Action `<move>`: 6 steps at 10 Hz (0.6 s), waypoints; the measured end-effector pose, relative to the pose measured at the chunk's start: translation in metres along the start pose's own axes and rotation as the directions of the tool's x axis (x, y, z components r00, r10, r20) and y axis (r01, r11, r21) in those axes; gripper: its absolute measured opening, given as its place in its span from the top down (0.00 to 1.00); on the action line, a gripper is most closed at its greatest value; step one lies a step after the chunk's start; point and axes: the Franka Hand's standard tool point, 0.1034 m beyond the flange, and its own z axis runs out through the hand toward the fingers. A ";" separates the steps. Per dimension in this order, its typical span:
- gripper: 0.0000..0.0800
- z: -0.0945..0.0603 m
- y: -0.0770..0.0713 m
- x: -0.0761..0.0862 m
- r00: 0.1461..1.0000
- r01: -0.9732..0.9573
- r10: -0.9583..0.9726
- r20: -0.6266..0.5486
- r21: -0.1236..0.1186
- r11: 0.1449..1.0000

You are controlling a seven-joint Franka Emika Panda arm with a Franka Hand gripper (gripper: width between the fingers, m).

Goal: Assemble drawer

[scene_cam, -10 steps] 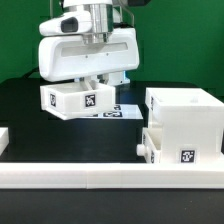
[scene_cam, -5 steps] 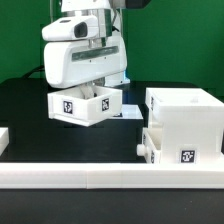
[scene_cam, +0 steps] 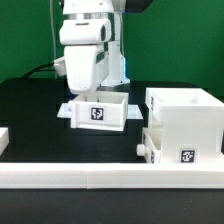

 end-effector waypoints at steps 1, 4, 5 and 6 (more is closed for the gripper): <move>0.95 0.001 0.000 -0.001 0.998 0.065 -0.065 0.003 0.001 0.998; 0.95 0.002 0.003 -0.001 0.992 0.129 -0.129 0.003 0.003 0.992; 0.95 0.001 0.011 0.001 0.991 0.131 -0.131 0.002 -0.005 0.991; 0.95 -0.001 0.017 0.004 0.991 0.130 -0.130 0.001 -0.008 0.991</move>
Offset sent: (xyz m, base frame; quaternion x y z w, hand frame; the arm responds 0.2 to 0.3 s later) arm 0.0186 0.0016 0.0005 0.0011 -0.0097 -0.0829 0.9965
